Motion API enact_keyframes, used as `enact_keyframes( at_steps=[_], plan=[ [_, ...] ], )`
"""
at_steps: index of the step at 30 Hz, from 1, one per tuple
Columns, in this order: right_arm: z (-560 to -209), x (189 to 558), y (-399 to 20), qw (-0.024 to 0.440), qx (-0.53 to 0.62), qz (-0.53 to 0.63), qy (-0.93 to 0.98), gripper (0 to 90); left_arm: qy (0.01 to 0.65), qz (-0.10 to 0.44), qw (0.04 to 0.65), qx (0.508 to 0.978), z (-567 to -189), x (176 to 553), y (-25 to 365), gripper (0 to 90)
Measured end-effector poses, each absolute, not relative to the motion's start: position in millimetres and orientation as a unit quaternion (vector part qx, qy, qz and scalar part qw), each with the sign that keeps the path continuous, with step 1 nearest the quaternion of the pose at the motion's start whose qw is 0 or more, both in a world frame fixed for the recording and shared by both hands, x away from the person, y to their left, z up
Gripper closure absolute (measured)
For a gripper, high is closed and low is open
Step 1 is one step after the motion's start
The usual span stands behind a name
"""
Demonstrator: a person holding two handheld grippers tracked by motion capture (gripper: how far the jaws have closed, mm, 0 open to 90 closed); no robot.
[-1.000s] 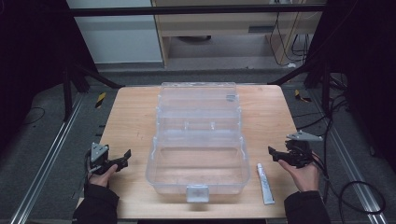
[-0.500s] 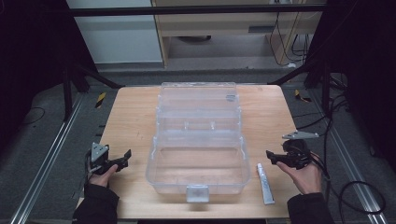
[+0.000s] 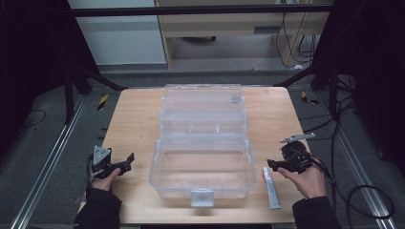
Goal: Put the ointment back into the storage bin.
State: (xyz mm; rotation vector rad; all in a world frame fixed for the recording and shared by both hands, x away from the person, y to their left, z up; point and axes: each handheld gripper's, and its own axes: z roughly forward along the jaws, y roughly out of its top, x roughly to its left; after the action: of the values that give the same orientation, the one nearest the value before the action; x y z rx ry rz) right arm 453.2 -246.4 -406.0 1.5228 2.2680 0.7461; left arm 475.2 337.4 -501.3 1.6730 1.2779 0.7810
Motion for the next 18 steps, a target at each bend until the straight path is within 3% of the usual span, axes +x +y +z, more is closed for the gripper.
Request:
enact_keyframes(
  at_steps=[18],
  plan=[
    [-424.6, 456.8, -233.5, 0.098, 0.541, 0.197, 0.812, 40.4, 0.513, 0.313, 0.433, 0.672, -501.2, 475.2, 337.5, 2.7]
  ],
)
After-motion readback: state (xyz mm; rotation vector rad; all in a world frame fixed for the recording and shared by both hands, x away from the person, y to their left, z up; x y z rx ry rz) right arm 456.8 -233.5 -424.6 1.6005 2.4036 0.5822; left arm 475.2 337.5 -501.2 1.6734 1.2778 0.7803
